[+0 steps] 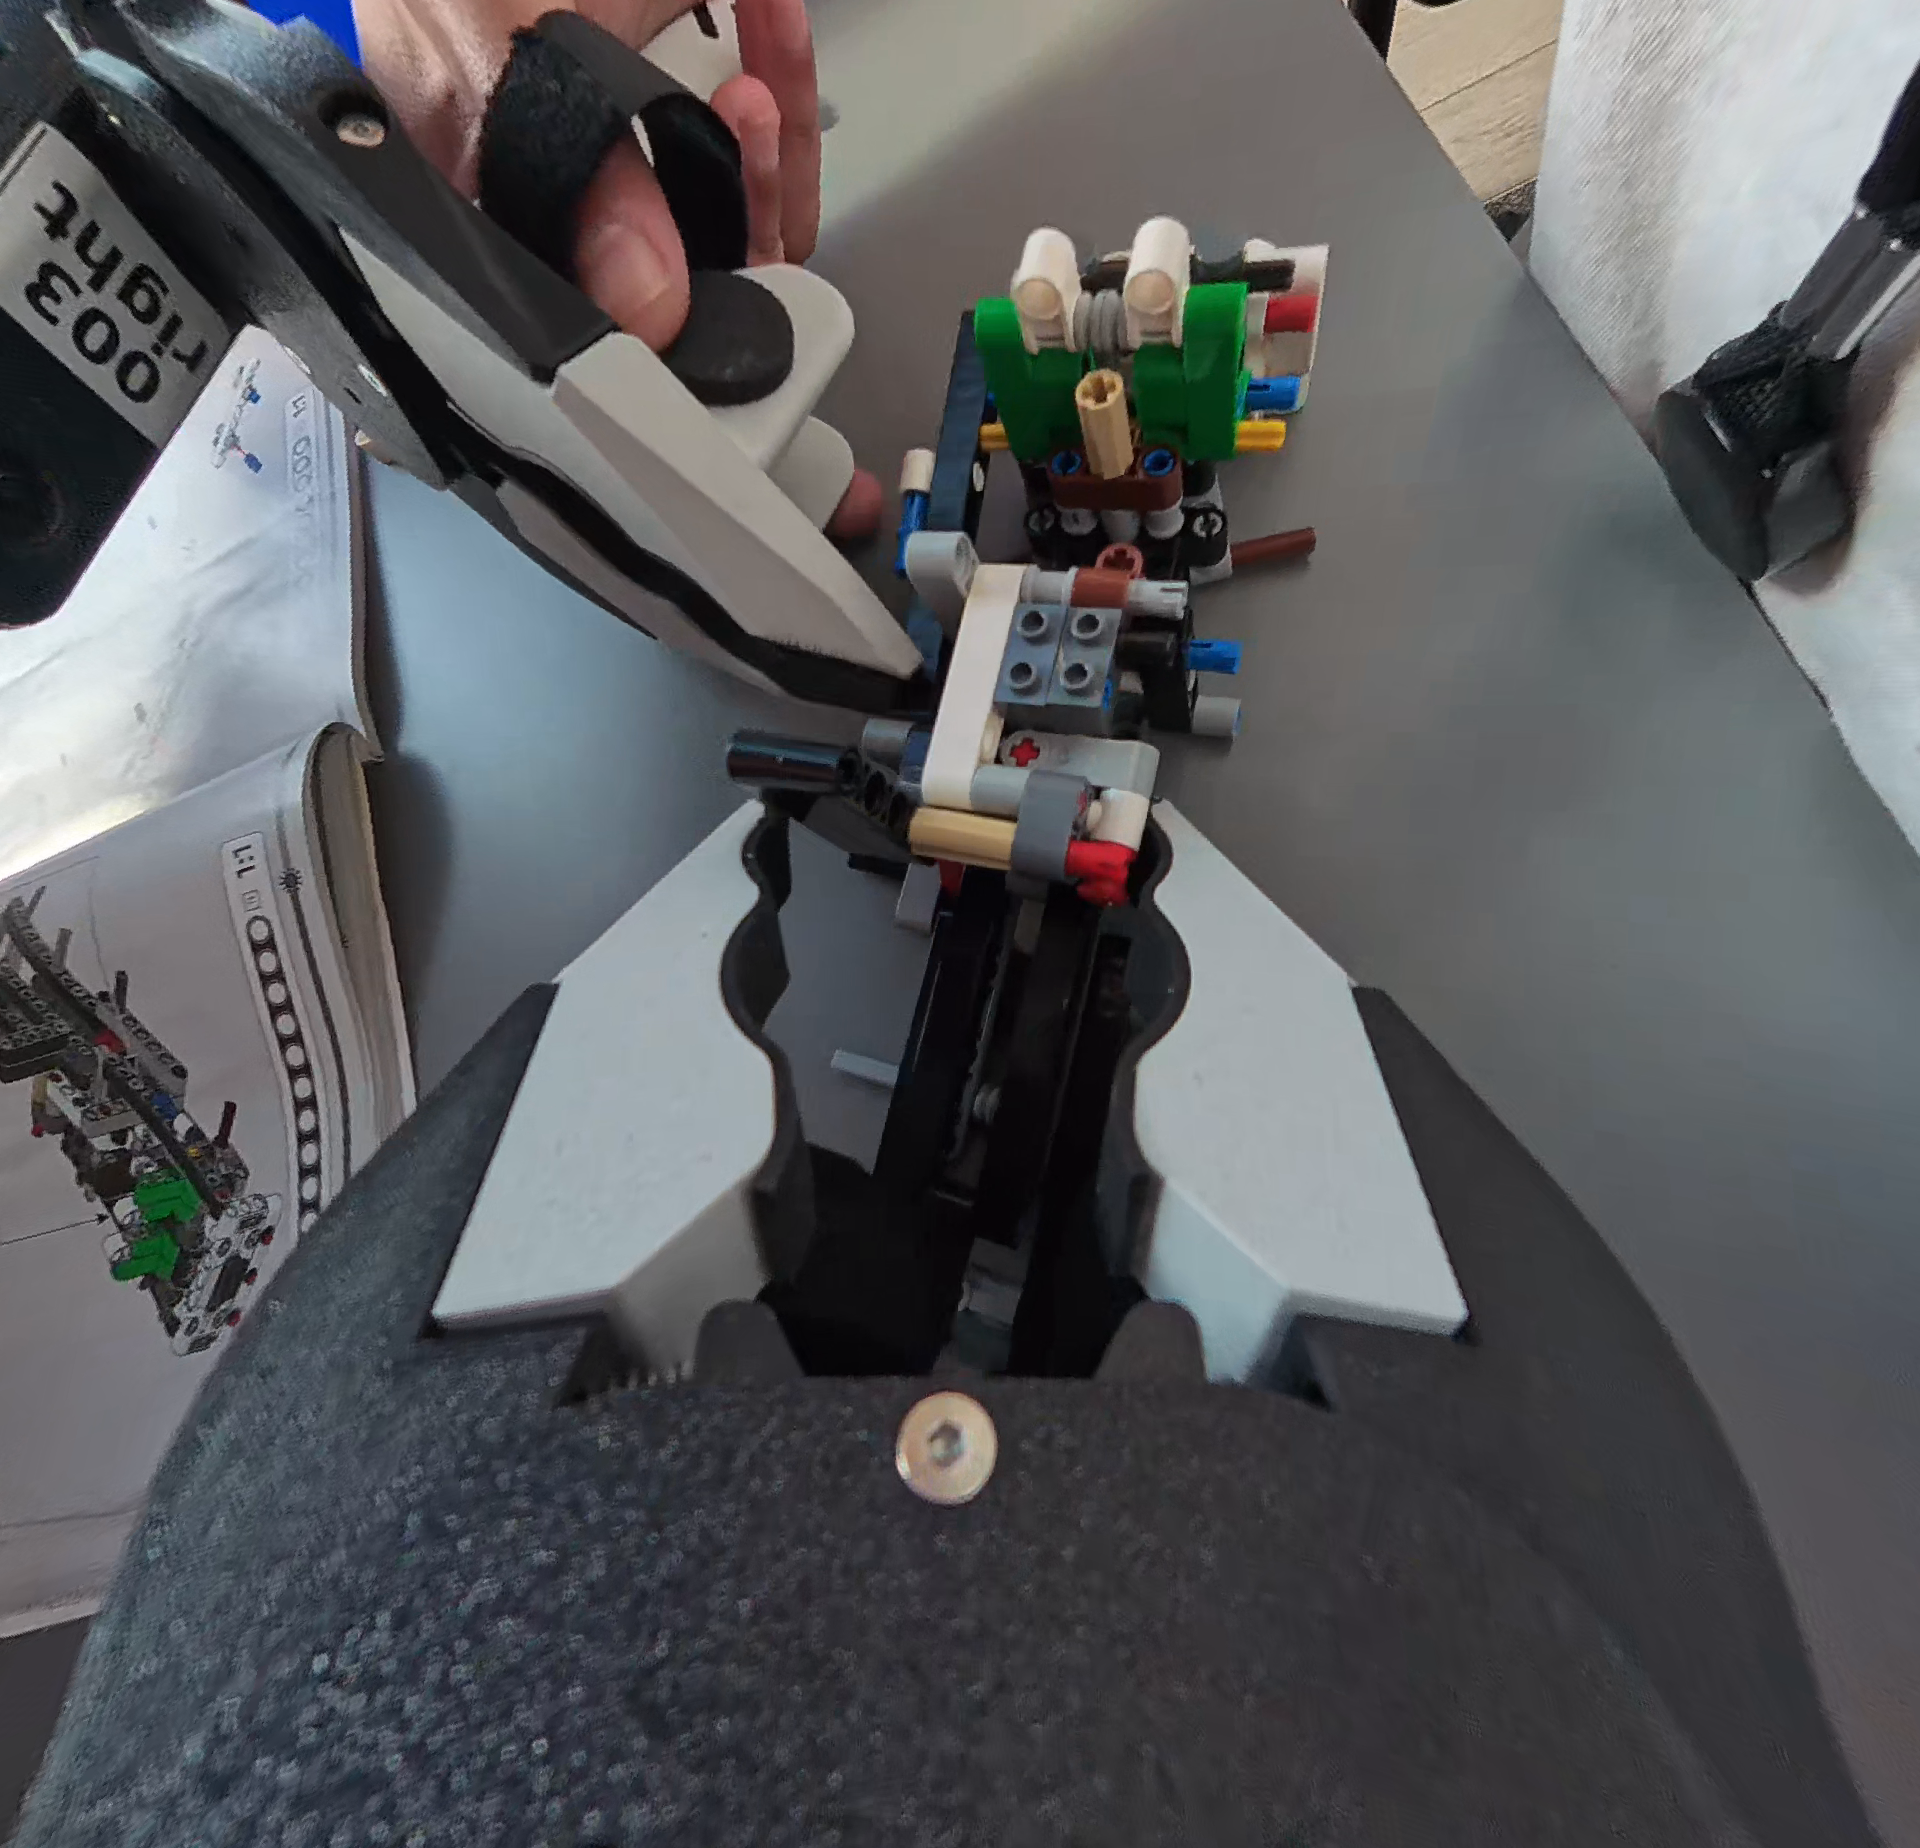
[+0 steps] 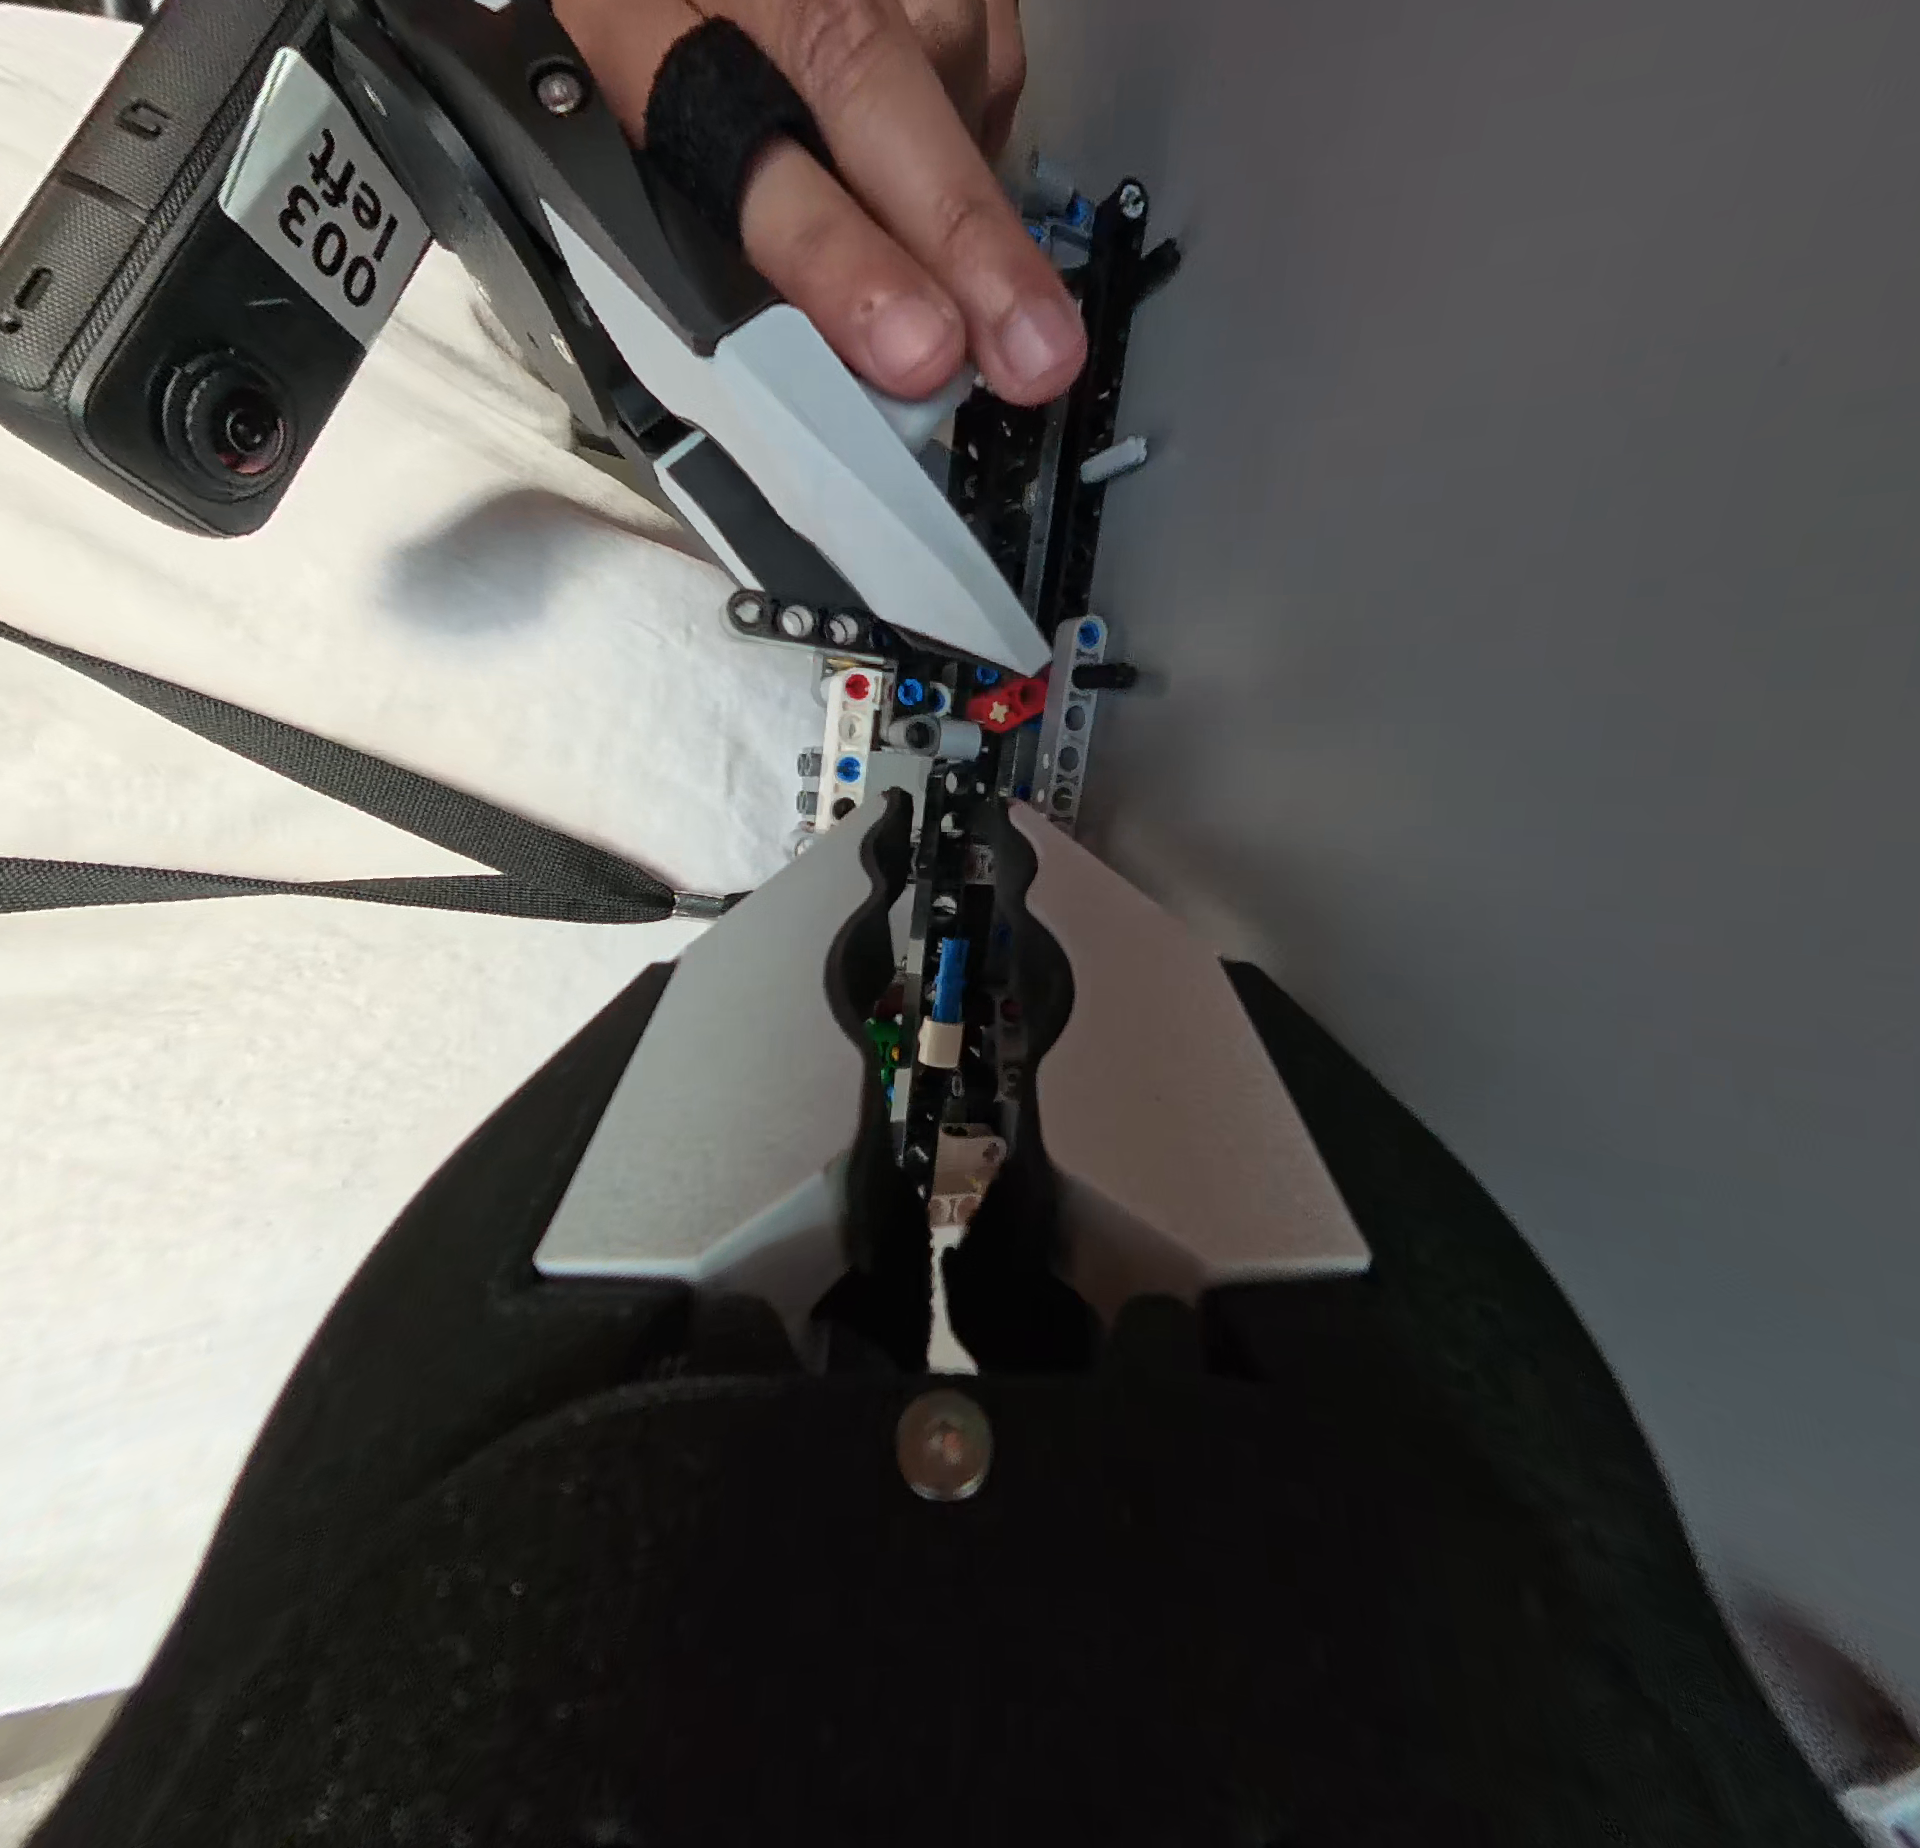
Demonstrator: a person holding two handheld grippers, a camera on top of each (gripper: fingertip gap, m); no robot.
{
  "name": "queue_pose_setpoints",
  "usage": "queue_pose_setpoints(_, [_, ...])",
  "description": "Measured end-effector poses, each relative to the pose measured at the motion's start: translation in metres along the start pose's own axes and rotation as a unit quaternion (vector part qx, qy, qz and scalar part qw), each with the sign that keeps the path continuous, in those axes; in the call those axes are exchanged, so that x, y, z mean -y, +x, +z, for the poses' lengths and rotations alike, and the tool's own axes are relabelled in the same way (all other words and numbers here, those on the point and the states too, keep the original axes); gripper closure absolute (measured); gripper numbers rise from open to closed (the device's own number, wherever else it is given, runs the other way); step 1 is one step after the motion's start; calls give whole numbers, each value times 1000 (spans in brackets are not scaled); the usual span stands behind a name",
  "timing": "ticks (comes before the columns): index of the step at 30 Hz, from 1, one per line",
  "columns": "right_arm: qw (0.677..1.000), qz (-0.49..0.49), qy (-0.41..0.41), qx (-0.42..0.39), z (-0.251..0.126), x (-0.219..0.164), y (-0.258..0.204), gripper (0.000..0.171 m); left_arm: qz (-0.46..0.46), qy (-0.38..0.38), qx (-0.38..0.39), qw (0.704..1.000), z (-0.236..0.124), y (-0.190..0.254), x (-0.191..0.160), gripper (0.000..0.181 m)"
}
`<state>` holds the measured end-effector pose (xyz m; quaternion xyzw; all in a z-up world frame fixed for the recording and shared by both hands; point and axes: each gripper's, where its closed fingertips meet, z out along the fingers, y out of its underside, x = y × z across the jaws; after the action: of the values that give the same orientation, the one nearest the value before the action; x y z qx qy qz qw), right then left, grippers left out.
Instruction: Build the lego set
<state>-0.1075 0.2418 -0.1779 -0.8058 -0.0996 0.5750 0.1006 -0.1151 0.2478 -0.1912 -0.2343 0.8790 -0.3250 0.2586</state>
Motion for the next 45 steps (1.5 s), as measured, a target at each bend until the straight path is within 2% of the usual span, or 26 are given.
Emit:
queue_pose_setpoints(4, [1000,2,-6,5,2,0,0,160,1,25,-34,999,-2,6,10,119])
queue_pose_setpoints(13, [1000,-10,-8,7,7,-3,-3,167,-7,47,-60,997,1,15,15,121])
queue_pose_setpoints(22, [998,-22,45,-32,-2,3,1,171,-26,50,-58,997,1,17,15,123])
queue_pose_setpoints(24, [999,-11,16,-28,-2,-12,4,171,-24,49,-51,997,1,16,15,123])
queue_pose_setpoints(27, [998,-30,36,-47,-4,-3,2,170,-15,48,-38,998,1,14,15,123])
queue_pose_setpoints(29, [999,-10,31,-20,-8,1,-4,157,-3,47,-30,998,1,14,16,123])
queue_pose_setpoints(33, [999,7,-42,-7,0,-5,-1,158,3,46,-22,999,0,14,16,123])
queue_pose_setpoints(38, [996,25,-81,29,10,-9,-9,158,-12,46,-21,999,1,13,15,123])
queue_pose_setpoints(45, [999,35,-21,31,13,-4,-5,164,-34,50,-27,998,0,12,12,124])
